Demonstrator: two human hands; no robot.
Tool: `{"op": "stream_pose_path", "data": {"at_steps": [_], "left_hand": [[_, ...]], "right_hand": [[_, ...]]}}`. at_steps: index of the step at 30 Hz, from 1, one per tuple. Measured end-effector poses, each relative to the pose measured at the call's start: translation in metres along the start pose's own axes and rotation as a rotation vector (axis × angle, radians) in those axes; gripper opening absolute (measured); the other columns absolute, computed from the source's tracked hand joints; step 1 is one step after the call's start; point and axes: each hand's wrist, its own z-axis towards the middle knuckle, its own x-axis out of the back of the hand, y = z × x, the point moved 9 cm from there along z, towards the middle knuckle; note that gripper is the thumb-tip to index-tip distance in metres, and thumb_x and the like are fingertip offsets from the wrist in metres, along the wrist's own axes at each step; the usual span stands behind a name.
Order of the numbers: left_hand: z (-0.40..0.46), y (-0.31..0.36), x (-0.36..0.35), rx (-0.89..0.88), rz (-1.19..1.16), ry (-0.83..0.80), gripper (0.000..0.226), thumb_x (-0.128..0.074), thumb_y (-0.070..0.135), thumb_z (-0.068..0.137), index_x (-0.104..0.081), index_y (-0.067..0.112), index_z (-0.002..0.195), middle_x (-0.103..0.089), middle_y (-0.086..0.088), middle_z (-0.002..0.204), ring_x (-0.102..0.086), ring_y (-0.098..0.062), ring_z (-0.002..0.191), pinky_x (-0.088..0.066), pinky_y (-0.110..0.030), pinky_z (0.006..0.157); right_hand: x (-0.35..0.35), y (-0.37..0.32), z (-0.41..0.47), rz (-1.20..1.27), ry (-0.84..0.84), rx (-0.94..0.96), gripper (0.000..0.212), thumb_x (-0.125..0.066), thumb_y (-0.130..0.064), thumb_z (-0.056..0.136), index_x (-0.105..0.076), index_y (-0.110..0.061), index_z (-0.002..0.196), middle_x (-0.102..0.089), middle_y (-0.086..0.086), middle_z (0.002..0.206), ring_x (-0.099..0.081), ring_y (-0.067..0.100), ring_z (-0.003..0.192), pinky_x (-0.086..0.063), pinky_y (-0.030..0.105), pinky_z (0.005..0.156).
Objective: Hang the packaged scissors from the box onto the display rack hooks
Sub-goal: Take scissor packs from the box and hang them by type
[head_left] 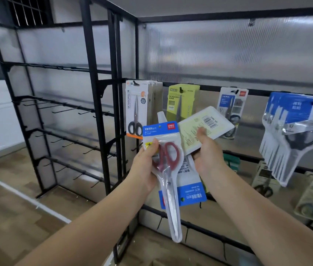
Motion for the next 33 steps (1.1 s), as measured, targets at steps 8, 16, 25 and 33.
{"op": "stream_pose_path", "data": {"at_steps": [8,16,25,33], "left_hand": [[0.002,-0.019,-0.019,0.023,0.015,0.046,0.015,-0.057,0.018,0.092,-0.063,0.015,0.105,-0.074,-0.006,0.079,-0.071,-0.018,0.064,-0.056,-0.030,0.052],[0.005,-0.010,-0.011,-0.068,0.061,0.098,0.032,-0.060,0.002,0.088,-0.066,0.029,0.104,-0.075,-0.001,0.080,-0.071,-0.015,0.067,-0.056,-0.028,0.055],[0.012,0.019,0.003,-0.247,0.189,0.228,0.045,-0.050,0.008,0.095,-0.045,0.021,0.138,-0.062,-0.001,0.109,-0.062,-0.018,0.094,-0.049,-0.036,0.089],[0.015,0.022,0.009,-0.198,0.363,0.207,0.024,-0.053,0.020,0.095,-0.063,0.020,0.117,-0.066,0.002,0.093,-0.062,-0.007,0.077,-0.051,-0.016,0.057]], "right_hand": [[0.024,-0.015,0.006,0.157,0.231,-0.033,0.030,-0.045,-0.047,0.095,-0.051,-0.021,0.082,-0.065,0.005,0.089,-0.064,0.024,0.078,-0.056,0.042,0.071],[0.011,-0.022,-0.002,-0.061,-0.001,-0.053,0.029,-0.062,0.003,0.081,-0.060,-0.017,0.100,-0.066,0.009,0.112,-0.064,0.029,0.097,-0.048,0.051,0.093],[-0.029,-0.069,-0.059,-0.599,-0.450,0.672,0.027,-0.054,-0.008,0.092,-0.064,-0.031,0.101,-0.059,-0.021,0.111,-0.051,-0.020,0.100,-0.038,-0.002,0.083],[-0.040,-0.009,-0.051,-1.701,-0.837,0.766,0.084,-0.039,0.021,0.082,-0.016,-0.036,0.140,-0.002,-0.002,0.158,0.006,0.006,0.142,-0.001,0.018,0.111]]}}
